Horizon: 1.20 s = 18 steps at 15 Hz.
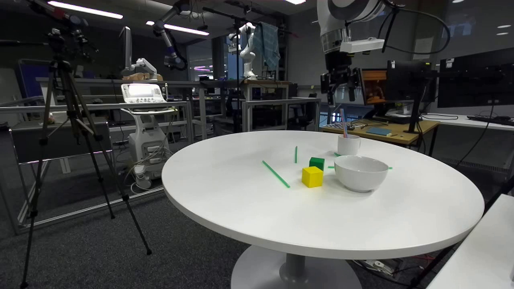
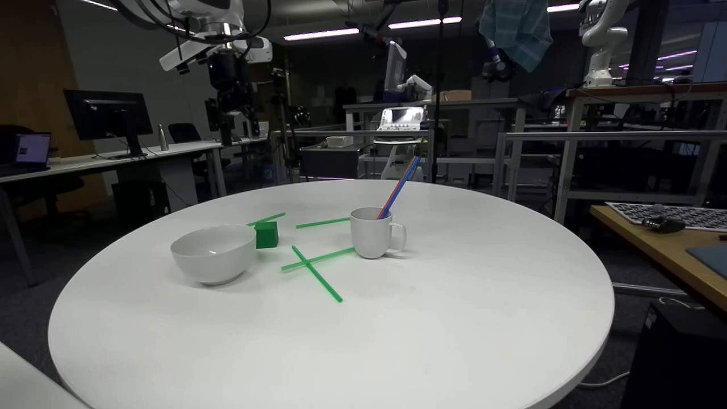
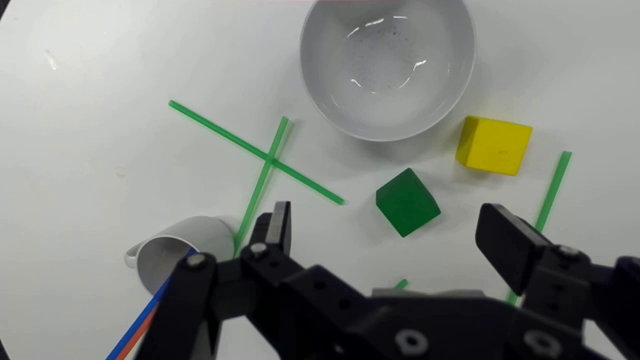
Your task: Take the red straw out of the white mug
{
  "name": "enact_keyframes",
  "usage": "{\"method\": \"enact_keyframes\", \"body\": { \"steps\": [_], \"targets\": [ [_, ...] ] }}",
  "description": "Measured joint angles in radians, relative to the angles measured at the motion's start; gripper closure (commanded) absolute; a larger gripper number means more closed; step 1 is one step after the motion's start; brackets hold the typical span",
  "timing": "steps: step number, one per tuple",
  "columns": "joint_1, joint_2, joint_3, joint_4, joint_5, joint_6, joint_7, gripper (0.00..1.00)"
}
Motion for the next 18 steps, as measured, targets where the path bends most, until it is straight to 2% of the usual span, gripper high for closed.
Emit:
{"method": "enact_keyframes", "body": {
  "steps": [7, 18],
  "targets": [
    [-0.044, 0.001, -0.039, 0.055, 0.0, 0.0, -0.031, 0.0],
    [-0.047, 0.002, -0.048, 0.063, 0.001, 0.0, -0.039, 0.0]
  ]
}}
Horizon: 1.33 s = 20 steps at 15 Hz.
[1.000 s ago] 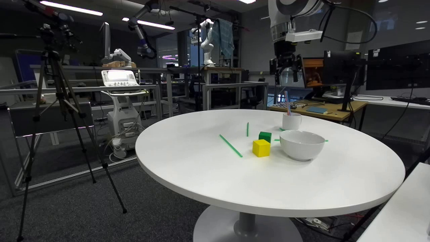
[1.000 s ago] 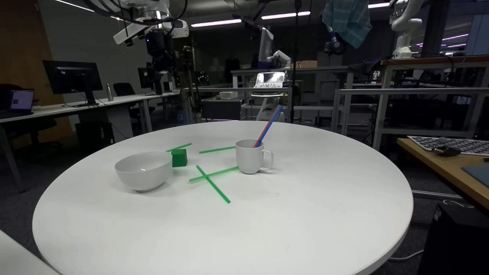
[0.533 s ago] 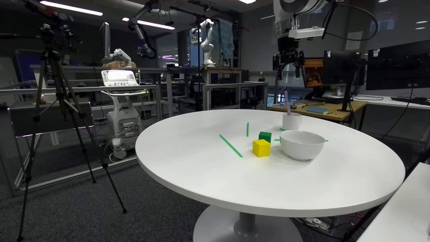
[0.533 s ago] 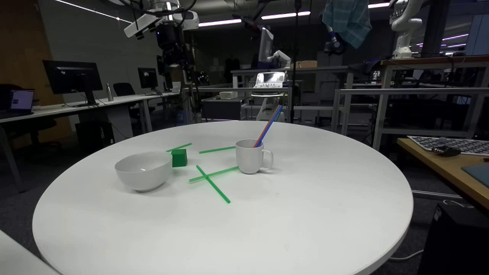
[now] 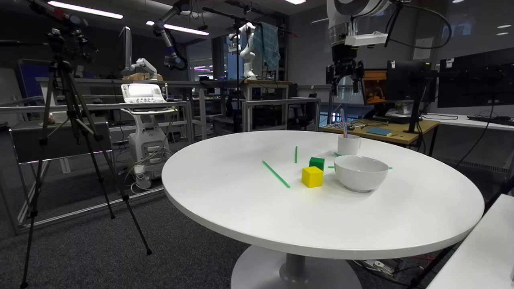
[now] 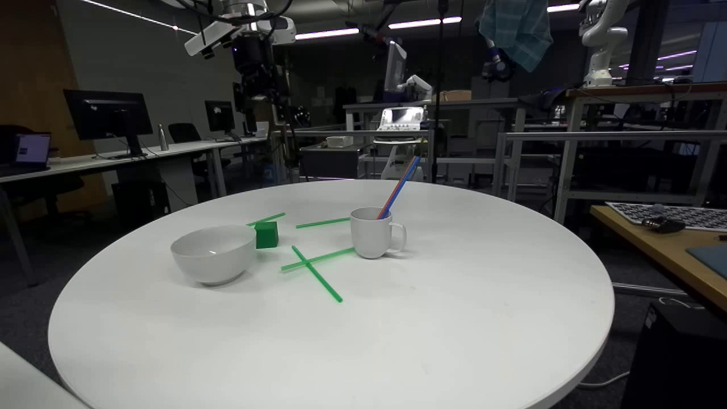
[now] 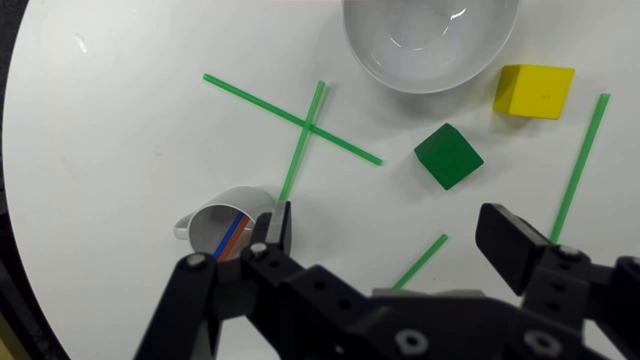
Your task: Take the red straw out of the white mug
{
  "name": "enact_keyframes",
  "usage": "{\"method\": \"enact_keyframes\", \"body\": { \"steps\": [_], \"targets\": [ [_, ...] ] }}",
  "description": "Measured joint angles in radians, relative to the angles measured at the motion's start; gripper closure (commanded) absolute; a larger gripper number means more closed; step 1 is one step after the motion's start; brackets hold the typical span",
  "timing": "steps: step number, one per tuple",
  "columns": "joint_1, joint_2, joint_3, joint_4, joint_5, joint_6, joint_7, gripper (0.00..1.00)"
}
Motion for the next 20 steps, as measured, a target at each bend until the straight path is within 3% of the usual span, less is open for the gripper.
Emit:
{"method": "enact_keyframes", "body": {
  "steps": [4, 10, 20],
  "targets": [
    [-0.001, 0.011, -0.001, -0.004, -0.025, 0.013, -0.004, 0.0],
    [-0.038, 0.095, -0.042, 0.023, -0.062, 0.134, -0.091, 0.0],
    [-0.127, 0.271, -0.098, 0.27, 0.004, 0.154, -0.242, 0.0]
  ]
}}
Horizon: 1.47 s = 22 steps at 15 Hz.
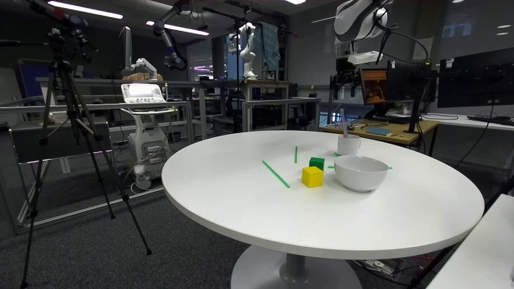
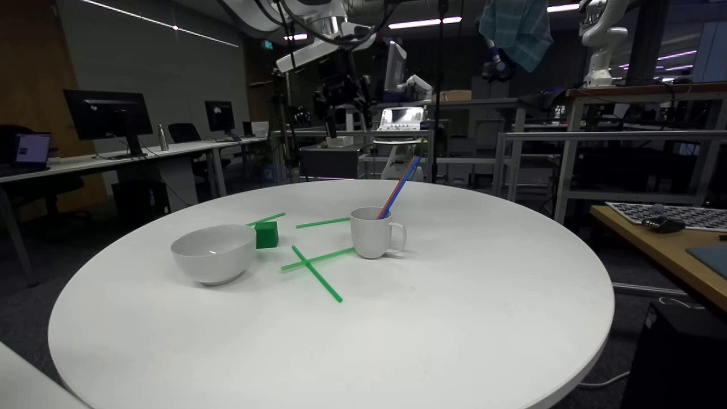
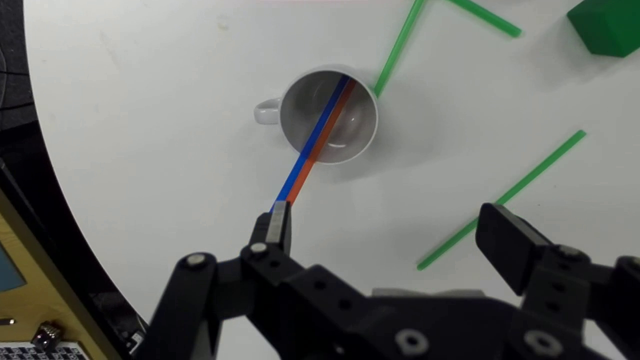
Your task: Take the red straw out of the white mug
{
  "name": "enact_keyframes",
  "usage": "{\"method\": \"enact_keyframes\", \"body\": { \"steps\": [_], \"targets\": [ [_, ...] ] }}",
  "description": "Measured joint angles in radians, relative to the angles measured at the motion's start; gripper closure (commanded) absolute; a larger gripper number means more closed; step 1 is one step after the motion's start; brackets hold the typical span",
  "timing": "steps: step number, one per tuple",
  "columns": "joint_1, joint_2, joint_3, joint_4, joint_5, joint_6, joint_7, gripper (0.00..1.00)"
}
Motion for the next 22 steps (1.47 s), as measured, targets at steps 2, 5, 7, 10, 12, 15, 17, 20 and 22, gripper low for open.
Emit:
{"method": "enact_keyframes", "body": {
  "steps": [2, 5, 7, 10, 12, 15, 17, 20, 22],
  "targets": [
    [-0.015, 0.038, 0.0, 0.057, 0.053, -0.003, -0.041, 0.0],
    [-0.038, 0.091, 0.002, 0.133, 0.133, -0.017, -0.107, 0.0],
    [-0.052, 0.122, 0.004, 0.175, 0.176, -0.043, -0.15, 0.0],
    [-0.069, 0.163, 0.004, 0.218, 0.198, -0.09, -0.182, 0.0],
    [-0.079, 0.186, 0.004, 0.231, 0.198, -0.107, -0.185, 0.0],
    [-0.093, 0.213, 0.002, 0.235, 0.198, -0.126, -0.185, 0.0],
    [-0.103, 0.229, 0.001, 0.235, 0.198, -0.131, -0.185, 0.0],
    [-0.114, 0.249, -0.003, 0.234, 0.197, -0.136, -0.185, 0.0],
    [-0.116, 0.259, -0.006, 0.234, 0.183, -0.136, -0.185, 0.0]
  ]
}}
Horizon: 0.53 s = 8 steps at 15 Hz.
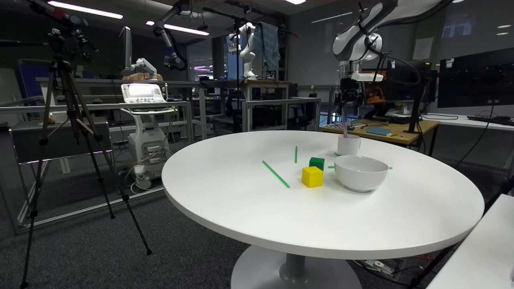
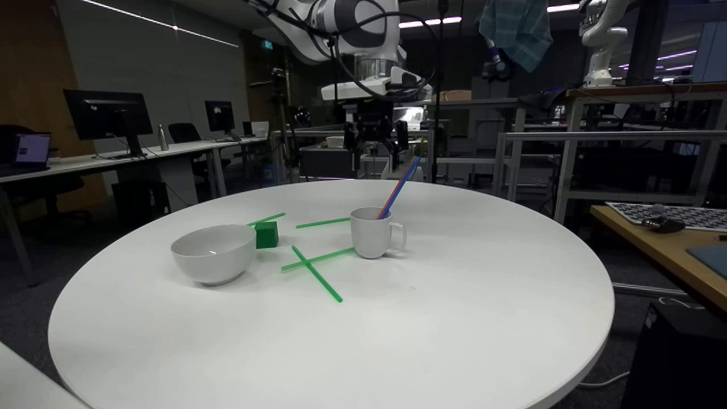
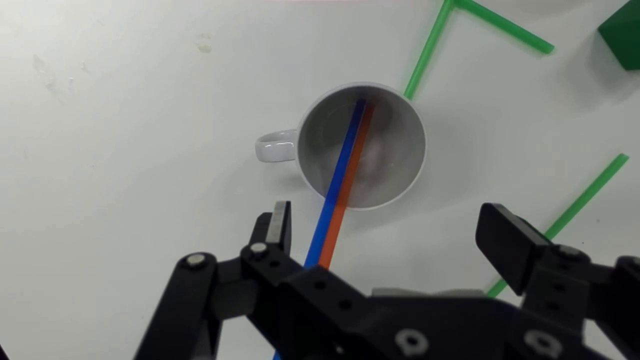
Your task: Take the red straw out of the white mug
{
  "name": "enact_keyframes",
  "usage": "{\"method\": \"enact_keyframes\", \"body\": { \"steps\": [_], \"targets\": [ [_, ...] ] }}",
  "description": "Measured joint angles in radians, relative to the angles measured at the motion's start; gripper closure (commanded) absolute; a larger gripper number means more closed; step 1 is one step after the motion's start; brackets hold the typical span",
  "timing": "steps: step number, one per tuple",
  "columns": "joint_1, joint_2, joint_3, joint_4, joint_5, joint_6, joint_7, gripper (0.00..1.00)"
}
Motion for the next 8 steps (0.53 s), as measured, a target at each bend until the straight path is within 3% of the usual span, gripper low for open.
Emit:
{"method": "enact_keyframes", "body": {
  "steps": [8],
  "targets": [
    [0.003, 0.005, -0.001, 0.0, -0.126, 0.0, 0.0, 0.0]
  ]
}}
